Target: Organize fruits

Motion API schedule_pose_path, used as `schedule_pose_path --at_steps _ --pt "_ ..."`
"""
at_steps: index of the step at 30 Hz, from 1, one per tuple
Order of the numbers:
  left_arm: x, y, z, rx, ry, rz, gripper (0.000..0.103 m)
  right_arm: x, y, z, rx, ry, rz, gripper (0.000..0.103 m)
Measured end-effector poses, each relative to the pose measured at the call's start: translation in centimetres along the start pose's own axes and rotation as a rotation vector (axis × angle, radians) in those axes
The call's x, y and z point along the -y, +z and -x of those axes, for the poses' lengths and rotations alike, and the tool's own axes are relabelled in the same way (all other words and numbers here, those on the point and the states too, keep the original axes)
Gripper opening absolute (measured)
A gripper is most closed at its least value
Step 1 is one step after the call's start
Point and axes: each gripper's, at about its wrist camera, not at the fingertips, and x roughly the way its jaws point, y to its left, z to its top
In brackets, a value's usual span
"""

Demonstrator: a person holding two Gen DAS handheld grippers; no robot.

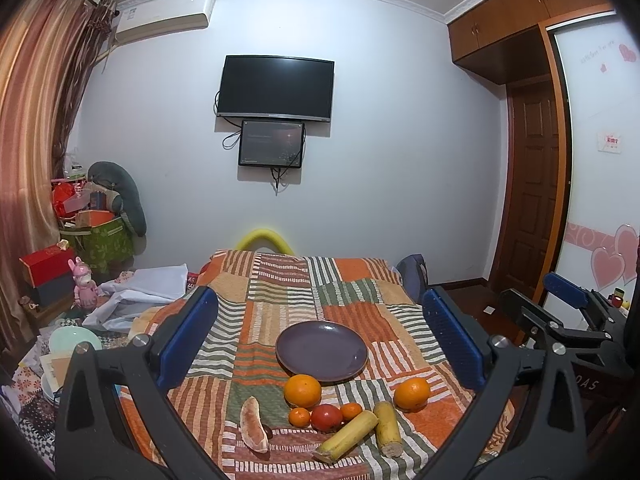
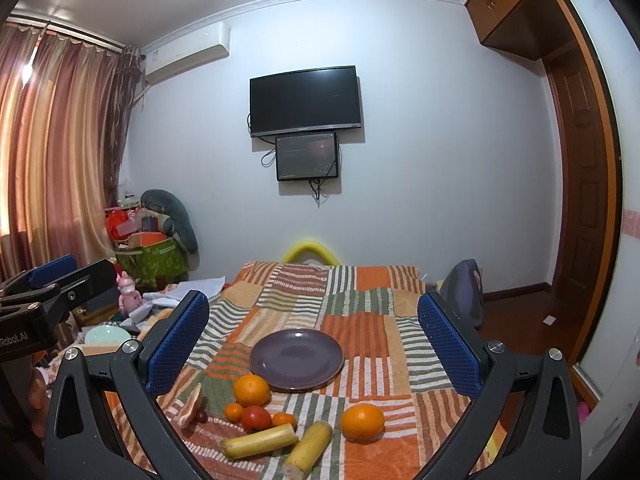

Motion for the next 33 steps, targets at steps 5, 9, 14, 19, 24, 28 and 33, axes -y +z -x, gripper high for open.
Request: schedule_pose_path --at_steps 5,9,14,19,24,28,33 --pt "0.00 -0.05 0.01 0.001 0.000 -0.001 0.103 0.03 0.01 -0.01 0.001 -0.001 0.002 0.103" --pt "-0.01 -0.15 -0.11 0.001 -0.001 0.002 0.103 0.03 0.08 0.01 0.003 -0.004 0.003 0.103" --pt "-0.19 -0.22 -0.13 0.001 -0.004 0.006 0.103 -0.05 0.14 -0.01 0.005 -0.006 0.005 0.103" --pt "-0.20 -0.31 -0.13 0.004 -0.003 0.002 0.103 -0.03 0.11 0.04 0.005 -0.005 0.004 0.103" --pt "-0.16 -0.43 -0.22 0.004 0.001 0.000 0.103 -0.07 0.11 0.13 0.005 -0.006 0.005 0.103" --pt "-0.17 -0.45 -0.36 0.002 -0.001 0.002 0.103 -0.02 0.08 0.19 0.004 -0.006 0.002 0.103" --pt "-0.15 -0.51 -0.39 0.000 0.002 -0.004 0.103 -0.03 0.08 0.22 0.005 -0.009 0.000 0.103"
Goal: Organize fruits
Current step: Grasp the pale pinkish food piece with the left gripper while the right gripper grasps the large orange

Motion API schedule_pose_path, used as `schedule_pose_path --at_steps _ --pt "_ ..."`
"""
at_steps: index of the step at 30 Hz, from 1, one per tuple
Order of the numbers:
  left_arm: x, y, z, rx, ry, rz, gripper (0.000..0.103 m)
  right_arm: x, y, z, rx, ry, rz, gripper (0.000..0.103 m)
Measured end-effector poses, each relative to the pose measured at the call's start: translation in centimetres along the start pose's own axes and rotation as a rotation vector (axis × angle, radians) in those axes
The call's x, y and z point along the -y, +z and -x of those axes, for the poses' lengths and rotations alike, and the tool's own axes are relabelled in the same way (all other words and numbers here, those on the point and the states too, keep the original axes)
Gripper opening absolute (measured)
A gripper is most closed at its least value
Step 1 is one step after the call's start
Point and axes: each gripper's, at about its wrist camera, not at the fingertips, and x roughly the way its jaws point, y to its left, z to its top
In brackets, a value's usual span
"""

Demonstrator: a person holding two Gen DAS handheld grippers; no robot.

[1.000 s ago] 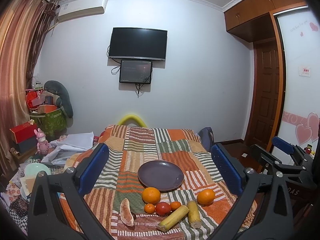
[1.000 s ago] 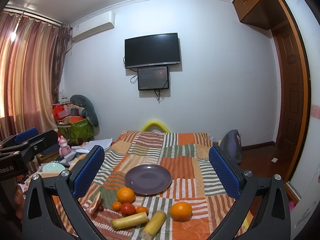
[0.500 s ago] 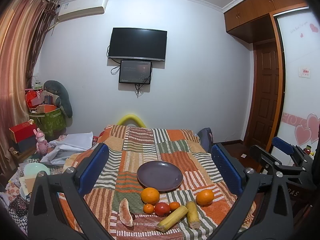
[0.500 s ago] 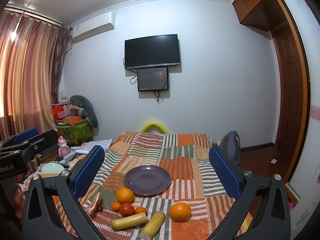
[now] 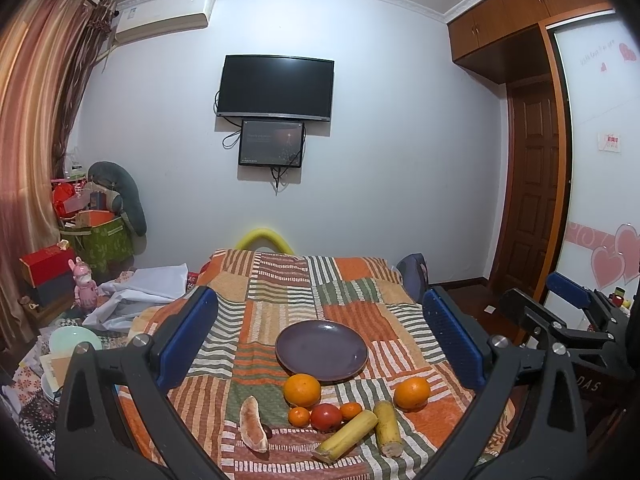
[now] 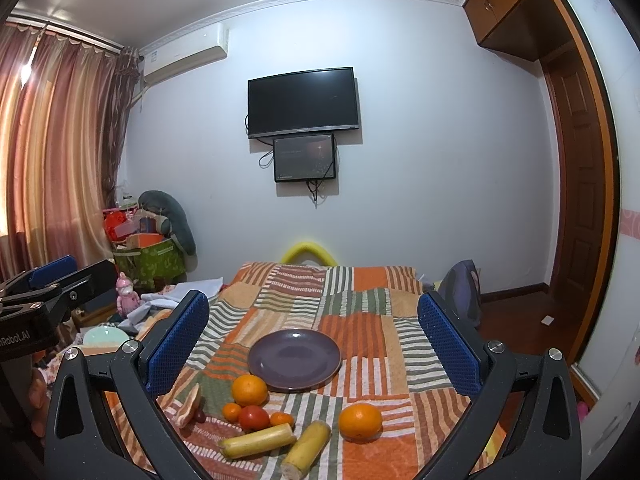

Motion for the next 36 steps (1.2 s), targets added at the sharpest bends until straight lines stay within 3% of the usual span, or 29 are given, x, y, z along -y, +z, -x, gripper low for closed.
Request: schedule_pose_path --at_steps 15,22,28,36 --pt "-0.4 -0.5 -1.0 -0.021 0.011 0.013 0.103 0.1 -0.2 -0.7 -0.009 -0.011 0.006 0.103" --pt "-2.0 -1.1 -2.9 -0.067 0.020 0.034 0.103 0.5 -1.5 -2.9 -0.066 -0.028 0.013 0.103" --pt "-4.5 -2.3 -5.5 -0.129 0.065 0.036 0.103 2.0 -3.3 -5.5 -0.148 -0.048 0.011 0.103" --pt "-8.4 -6.2 -11.2 -0.310 0.120 0.033 0.103 3.8 -5.6 -9.6 -0.304 -0.060 0.058 0.103"
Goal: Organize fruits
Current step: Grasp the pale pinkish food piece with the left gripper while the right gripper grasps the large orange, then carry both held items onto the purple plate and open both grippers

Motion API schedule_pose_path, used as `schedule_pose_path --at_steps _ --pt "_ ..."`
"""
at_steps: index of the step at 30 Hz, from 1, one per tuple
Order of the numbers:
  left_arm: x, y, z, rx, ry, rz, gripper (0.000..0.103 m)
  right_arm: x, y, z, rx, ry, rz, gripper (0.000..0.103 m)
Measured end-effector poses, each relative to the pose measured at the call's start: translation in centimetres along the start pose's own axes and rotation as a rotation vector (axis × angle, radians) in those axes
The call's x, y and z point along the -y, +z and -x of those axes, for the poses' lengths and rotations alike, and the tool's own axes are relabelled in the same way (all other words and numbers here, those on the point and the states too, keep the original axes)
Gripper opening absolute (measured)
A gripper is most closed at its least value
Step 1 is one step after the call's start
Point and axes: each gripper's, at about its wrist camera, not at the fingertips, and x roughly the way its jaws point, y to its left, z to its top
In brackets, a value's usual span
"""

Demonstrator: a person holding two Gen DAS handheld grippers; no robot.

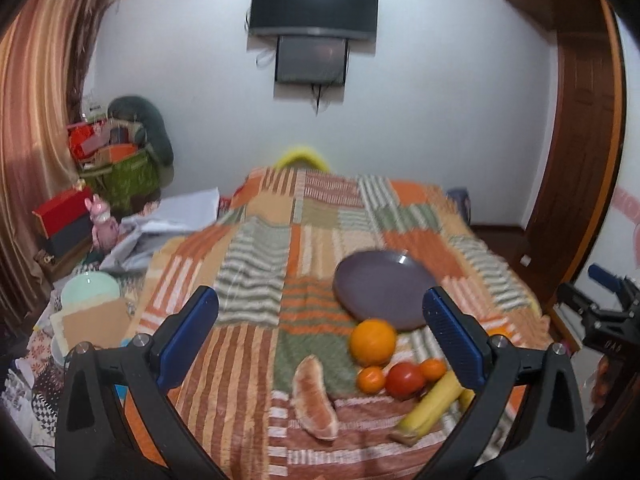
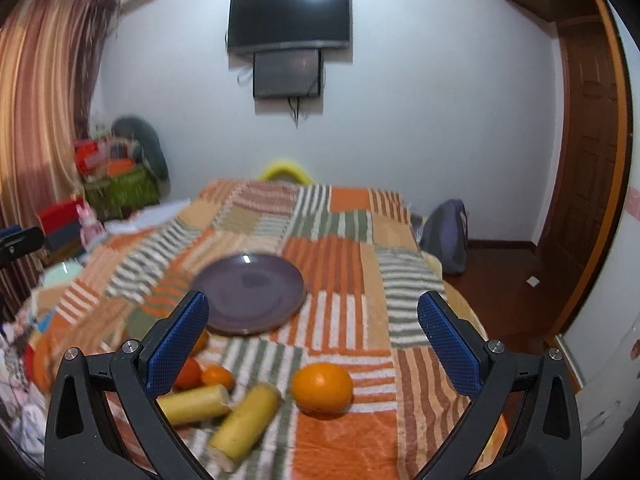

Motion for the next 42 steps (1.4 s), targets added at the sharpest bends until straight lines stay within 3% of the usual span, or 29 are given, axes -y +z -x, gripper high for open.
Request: schedule_pose_path --at_steps 3,5,10,18,24,27,29,36,37,42 --pt "-0.8 -1.2 -2.7 -0.075 -0.001 0.000 0.096 0.4 -0.7 -1.6 -0.069 0.018 -0.006 0.103" --pt "-1.0 -1.9 -4.2 -0.125 -0.011 0.004 0.084 0.6 -1.3 -2.4 -0.106 0.021 -0.015 0.103" --pt "-1.7 -4.0 -7.3 -0.229 -0.030 0.029 0.072 0.9 -2.7 -4.0 -0.197 0.030 0.000 0.102" --pt "-1.9 -6.7 -11.2 -0.426 -0.044 0.051 0.057 1.4 -4.6 -6.6 -0.331 0.083 -0.041 0.086" --pt "-1.6 -8.3 -12.9 -0.488 -0.054 0.047 0.052 1.7 -5.4 -8.1 -0.381 0.085 -0.047 0.085" --pt "-1.7 -8.8 -13.8 -0.511 -0.056 0.057 0.044 1.9 -5.8 -9.2 -0.406 0.077 -0.054 0.082" --pt "-1.8 -8.9 -14.2 -0.517 -0.066 0.071 0.043 2.1 -6.1 -9.8 -0.425 0.072 -0.058 0.076" --pt "-1.7 -9.2 -15.4 -0.518 -0.064 0.071 0.037 2.0 -7.1 -11.4 -0.471 0.082 -0.064 0.073" --pt "-1.8 -9.2 -15.6 -0.516 -0.064 0.076 0.033 2.0 -7.3 -11.6 -0.474 0.080 -0.066 0.068" --pt "-2.5 -9.1 -16.1 -0.512 -0.069 0.109 0.026 2.4 -7.3 -11.6 -0.463 0.092 -0.112 0.068"
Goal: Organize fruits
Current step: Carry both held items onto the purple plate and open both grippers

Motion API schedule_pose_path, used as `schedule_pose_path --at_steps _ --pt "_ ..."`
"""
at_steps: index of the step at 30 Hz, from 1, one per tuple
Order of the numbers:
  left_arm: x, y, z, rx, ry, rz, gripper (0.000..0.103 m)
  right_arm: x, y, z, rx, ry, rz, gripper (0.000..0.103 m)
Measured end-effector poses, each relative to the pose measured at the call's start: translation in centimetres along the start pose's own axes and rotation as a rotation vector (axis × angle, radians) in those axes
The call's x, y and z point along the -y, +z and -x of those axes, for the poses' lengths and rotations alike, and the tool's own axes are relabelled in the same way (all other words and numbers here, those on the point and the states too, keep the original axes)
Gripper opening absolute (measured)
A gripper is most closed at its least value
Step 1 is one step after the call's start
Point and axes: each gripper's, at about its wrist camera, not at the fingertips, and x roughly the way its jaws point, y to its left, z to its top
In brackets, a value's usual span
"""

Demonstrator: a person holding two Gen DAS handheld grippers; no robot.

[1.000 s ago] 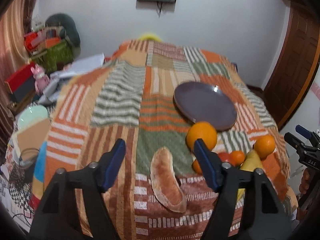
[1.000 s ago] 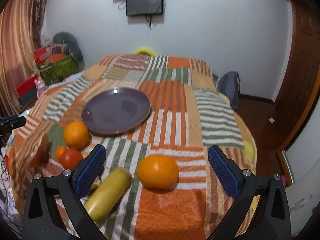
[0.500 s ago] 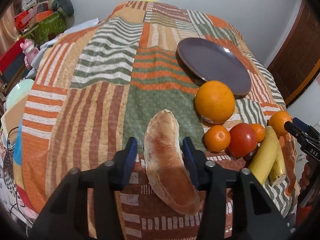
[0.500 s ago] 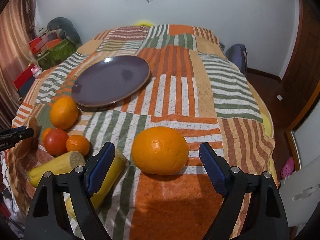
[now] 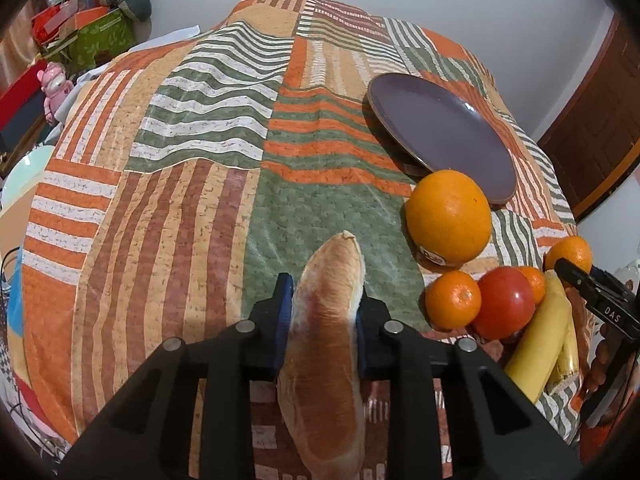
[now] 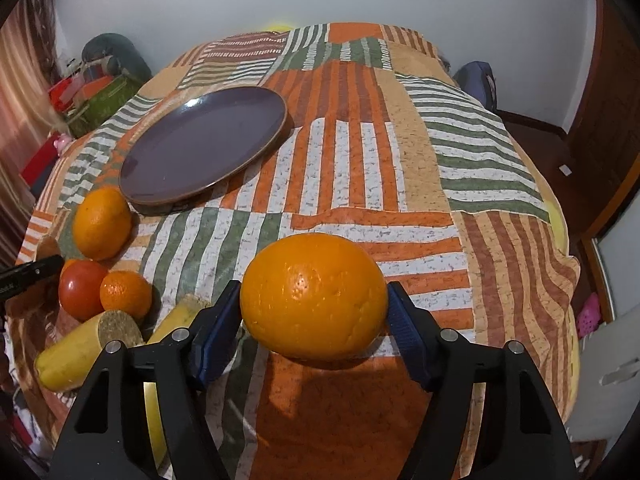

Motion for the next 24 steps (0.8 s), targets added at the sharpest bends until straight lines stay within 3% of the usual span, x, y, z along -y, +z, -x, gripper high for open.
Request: schedule_pose_path --at_steps 12,24 --pt "0.3 0.6 3.2 0.078 0.013 -0.009 0.023 -0.1 0.1 0.8 0.007 0.011 -0.015 0.066" --pt "3.1 2.9 9.3 0.251 -0.011 -0.065 0.023 -1.3 2.7 4.8 0.142 0.022 0.020 0.066"
